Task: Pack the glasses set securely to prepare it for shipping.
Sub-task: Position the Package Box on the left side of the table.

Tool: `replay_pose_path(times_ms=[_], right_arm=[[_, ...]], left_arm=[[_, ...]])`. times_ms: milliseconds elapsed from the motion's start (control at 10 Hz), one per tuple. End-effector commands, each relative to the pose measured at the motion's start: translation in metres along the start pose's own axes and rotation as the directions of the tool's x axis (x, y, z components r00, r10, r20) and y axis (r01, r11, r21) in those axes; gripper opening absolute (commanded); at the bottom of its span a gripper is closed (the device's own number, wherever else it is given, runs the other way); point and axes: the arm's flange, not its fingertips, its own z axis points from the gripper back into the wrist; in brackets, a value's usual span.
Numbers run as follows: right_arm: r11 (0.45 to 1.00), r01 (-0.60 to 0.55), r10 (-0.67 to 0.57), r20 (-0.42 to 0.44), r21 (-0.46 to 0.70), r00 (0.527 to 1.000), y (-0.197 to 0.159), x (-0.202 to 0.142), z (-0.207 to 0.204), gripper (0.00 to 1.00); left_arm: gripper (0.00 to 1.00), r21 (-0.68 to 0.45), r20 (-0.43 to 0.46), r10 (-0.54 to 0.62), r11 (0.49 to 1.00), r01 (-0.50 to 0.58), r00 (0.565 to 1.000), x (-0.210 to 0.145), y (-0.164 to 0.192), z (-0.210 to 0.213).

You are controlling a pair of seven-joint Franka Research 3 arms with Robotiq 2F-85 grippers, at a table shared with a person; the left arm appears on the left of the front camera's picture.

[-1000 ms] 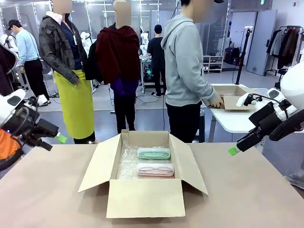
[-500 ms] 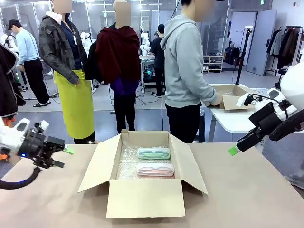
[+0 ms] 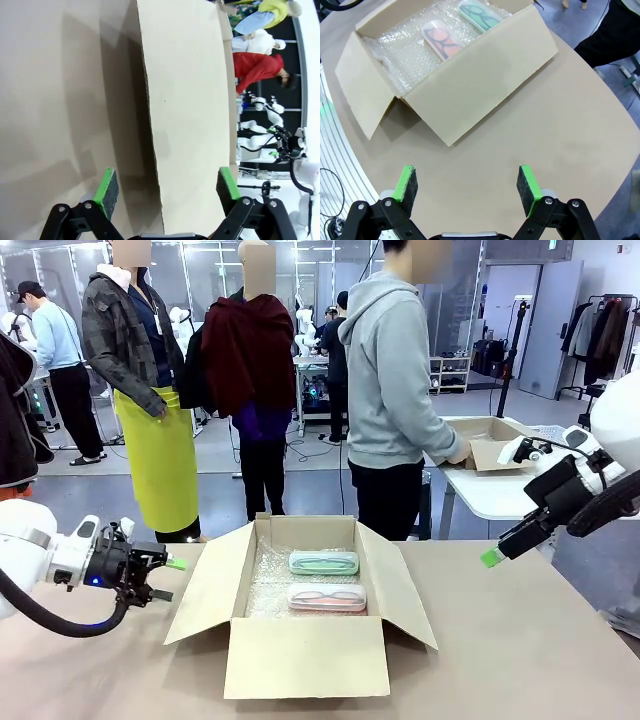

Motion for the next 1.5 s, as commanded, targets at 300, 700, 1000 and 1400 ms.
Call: replay_pose_path(times_ms=[300,700,1000,1400], right_arm=[[1.0,0.022,-0.022,-0.001,0.002,1.0,0.003,0.002,-0.001,1.0],[1.0,0.022,-0.022,-0.001,0.002,1.0,0.003,0.002,-0.001,1.0],[1.0,0.022,-0.022,-0.001,0.002,1.0,0.003,0.002,-0.001,1.0],[1.0,0.022,-0.022,-0.001,0.002,1.0,0.003,0.002,-0.001,1.0]], left_arm=[[1.0,-0.158,-0.029,0.081,0.984,-0.085,0.996,0.002,0.002,-0.021],[0.5,-0.215,-0.025,0.141,0.966,-0.143,0.99,-0.007,-0.006,-0.03],[0.0,-0.203,-0.01,0.16,0.966,-0.159,0.987,-0.007,-0.005,-0.022],[0.0,-0.235,-0.029,0.146,0.961,-0.148,0.989,-0.006,-0.023,-0.011]])
